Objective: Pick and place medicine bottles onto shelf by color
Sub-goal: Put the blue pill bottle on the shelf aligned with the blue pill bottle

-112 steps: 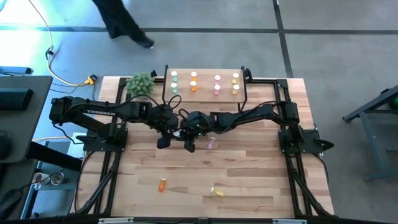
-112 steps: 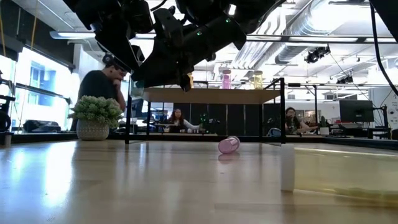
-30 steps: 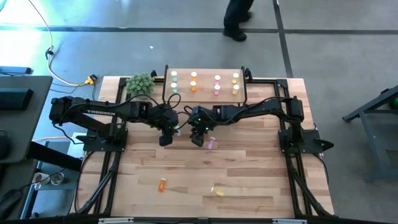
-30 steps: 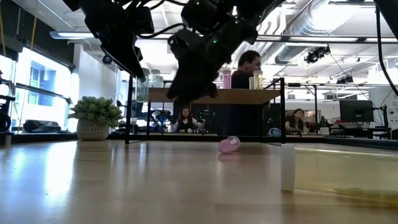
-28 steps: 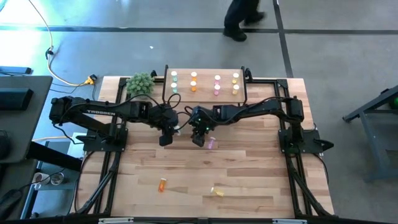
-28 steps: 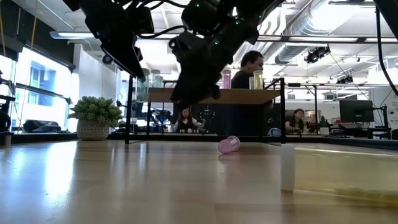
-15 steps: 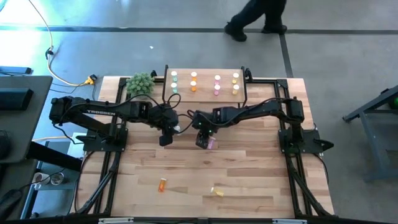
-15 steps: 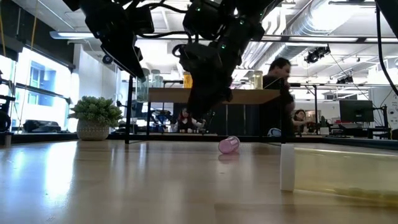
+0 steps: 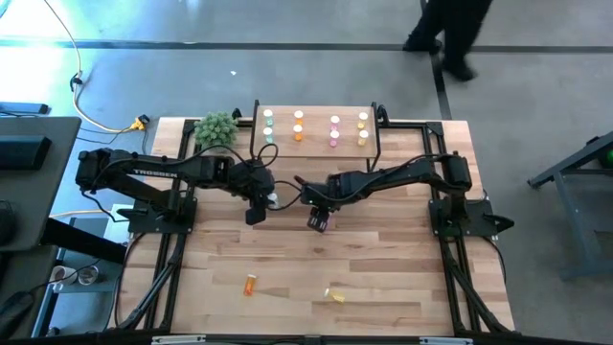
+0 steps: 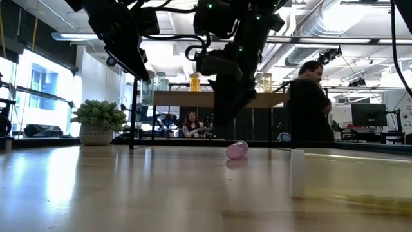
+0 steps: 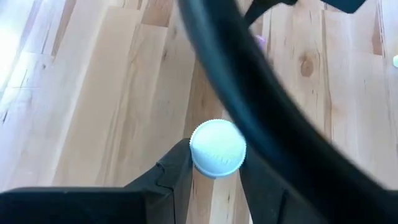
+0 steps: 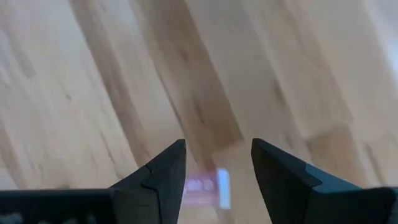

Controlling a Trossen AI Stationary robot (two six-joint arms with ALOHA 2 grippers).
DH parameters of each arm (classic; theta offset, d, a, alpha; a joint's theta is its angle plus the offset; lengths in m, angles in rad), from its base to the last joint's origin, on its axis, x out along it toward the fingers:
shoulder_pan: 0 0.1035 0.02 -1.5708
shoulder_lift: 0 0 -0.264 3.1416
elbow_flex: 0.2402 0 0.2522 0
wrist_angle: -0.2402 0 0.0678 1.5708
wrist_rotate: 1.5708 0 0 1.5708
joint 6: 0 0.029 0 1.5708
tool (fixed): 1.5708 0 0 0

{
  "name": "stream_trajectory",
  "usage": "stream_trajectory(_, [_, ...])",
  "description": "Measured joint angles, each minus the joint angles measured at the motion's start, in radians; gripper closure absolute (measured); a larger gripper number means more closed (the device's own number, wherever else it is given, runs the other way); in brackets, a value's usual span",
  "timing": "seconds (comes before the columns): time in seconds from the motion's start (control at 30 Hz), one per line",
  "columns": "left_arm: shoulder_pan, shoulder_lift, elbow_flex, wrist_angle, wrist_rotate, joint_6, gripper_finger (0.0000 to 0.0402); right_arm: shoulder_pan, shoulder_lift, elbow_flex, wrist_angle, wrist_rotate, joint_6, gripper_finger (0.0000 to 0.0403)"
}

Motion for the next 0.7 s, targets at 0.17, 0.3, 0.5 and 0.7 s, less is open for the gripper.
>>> stream_trajectory(0.17, [0.024,-0.011,0.0,-0.006,0.0,0.0,0.0293,0.013,-0.043,0.0,-0.07,0.055,0.014,0.0229])
stream_trajectory(0.3, [0.049,-0.015,0.0,-0.005,0.0,0.0,0.0293,0.026,-0.066,0.0,-0.099,0.08,0.014,0.0229])
stream_trajectory(0.5, [0.083,-0.015,0.0,-0.005,0.0,0.0,0.0293,0.033,-0.099,0.0,-0.117,0.084,-0.005,0.0229])
stream_trajectory(0.7, [0.111,-0.014,0.065,-0.049,-0.043,0.019,0.0293,0.034,-0.161,0.0,-0.122,0.117,-0.041,0.0229])
